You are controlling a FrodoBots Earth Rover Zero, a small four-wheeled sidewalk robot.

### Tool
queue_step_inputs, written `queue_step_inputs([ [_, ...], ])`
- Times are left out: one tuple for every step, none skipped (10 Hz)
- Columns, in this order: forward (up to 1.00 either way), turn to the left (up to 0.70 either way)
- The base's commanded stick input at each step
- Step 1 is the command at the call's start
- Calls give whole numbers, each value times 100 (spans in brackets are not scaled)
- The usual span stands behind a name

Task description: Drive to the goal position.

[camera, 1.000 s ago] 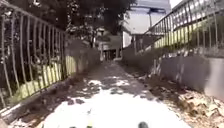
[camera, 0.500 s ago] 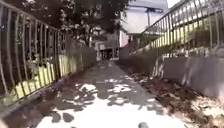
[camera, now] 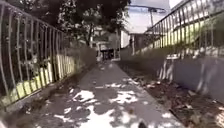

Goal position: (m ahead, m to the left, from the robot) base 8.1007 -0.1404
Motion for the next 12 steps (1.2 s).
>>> queue_step_inputs([
  [70, 0],
  [70, 0],
  [70, 0],
  [70, 0],
  [70, 3],
  [70, 13],
  [70, 1],
  [70, 8],
  [70, 10],
  [70, 7],
  [70, 2],
  [70, 0],
])
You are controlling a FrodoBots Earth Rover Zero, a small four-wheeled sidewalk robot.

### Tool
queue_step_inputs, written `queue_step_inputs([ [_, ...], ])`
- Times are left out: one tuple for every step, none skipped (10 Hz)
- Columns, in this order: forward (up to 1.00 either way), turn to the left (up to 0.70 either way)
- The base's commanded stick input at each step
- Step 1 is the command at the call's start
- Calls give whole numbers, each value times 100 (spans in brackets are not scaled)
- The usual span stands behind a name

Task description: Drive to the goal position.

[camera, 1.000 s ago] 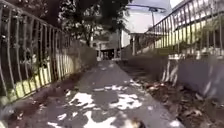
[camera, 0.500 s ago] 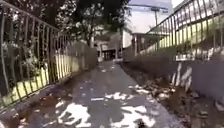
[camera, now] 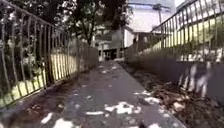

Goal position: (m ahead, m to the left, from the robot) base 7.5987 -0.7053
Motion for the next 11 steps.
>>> queue_step_inputs([
  [70, 1],
  [70, 1],
  [70, 5],
  [70, 6],
  [70, 1],
  [70, 2],
  [70, 0],
  [70, 0],
  [70, 0],
  [70, 0],
  [70, 0],
])
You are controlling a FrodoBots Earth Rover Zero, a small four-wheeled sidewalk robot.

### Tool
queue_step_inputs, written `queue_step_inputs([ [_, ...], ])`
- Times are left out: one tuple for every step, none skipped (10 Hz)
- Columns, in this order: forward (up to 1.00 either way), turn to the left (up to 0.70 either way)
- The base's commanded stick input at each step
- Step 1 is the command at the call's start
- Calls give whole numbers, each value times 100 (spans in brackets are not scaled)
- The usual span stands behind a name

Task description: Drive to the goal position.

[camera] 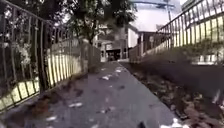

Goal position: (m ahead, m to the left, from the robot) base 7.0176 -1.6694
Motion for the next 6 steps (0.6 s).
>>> queue_step_inputs([
  [70, 0],
  [70, 0],
  [70, 2],
  [70, 1],
  [70, 0],
  [70, 0],
])
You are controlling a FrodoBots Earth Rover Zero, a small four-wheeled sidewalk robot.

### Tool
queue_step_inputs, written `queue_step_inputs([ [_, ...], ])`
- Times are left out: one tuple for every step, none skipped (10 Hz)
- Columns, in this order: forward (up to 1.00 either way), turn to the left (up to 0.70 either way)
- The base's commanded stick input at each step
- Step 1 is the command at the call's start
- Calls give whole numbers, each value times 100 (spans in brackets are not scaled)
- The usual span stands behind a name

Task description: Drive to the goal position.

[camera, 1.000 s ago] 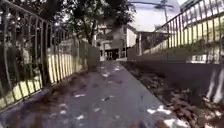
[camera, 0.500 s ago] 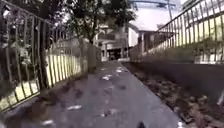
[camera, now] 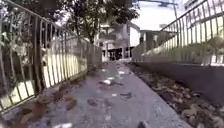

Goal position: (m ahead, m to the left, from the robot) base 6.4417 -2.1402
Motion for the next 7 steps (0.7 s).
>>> queue_step_inputs([
  [70, 0],
  [70, 0],
  [70, 0],
  [70, 0],
  [70, 0],
  [70, -1],
  [70, -7],
])
